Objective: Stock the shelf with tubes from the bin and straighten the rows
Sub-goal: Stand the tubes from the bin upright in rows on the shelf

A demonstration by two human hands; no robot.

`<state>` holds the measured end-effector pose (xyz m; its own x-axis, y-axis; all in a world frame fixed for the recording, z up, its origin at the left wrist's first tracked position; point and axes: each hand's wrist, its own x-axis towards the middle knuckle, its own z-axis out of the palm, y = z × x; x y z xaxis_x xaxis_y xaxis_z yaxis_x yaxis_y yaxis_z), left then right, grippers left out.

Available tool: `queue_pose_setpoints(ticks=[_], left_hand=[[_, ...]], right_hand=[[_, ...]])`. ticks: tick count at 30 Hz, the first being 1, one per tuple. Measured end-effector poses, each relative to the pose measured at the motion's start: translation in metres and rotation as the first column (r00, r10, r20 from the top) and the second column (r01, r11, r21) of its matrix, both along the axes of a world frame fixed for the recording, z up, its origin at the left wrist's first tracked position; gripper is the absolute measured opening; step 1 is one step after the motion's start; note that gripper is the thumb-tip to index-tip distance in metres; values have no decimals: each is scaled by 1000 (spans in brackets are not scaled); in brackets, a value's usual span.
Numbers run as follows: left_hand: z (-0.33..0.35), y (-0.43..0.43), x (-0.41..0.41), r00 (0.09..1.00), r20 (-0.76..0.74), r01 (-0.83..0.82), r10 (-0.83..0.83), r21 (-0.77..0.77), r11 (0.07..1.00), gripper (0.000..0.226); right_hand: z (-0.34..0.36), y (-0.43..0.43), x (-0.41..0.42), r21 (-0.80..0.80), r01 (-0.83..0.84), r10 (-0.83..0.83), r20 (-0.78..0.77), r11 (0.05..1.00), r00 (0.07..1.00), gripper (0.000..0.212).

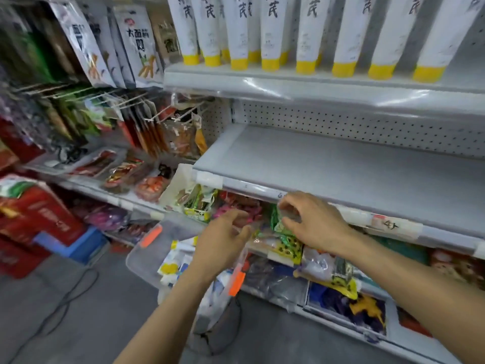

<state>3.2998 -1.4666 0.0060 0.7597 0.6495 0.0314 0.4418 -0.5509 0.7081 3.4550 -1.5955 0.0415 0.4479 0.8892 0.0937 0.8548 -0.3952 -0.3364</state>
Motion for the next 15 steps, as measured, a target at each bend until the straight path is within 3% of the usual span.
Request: queue_pose_setpoints(ticks=[4,9,15], left_hand=[[-41,69,-38,980,-66,-196,188,-158,968,27],[-110,184,-74,916,-193,-397,353,-295,869,26],[-230,297,-86,820,-435,-555,372,-443,704,32]], right_hand=[[-36,67,-21,-63,-80,75,-82,995,994,27],[-108,171,-46,-180,-151,93,-294,972,951,21],[-236,288,-68,-389,-192,-11,-463,901,886,25]])
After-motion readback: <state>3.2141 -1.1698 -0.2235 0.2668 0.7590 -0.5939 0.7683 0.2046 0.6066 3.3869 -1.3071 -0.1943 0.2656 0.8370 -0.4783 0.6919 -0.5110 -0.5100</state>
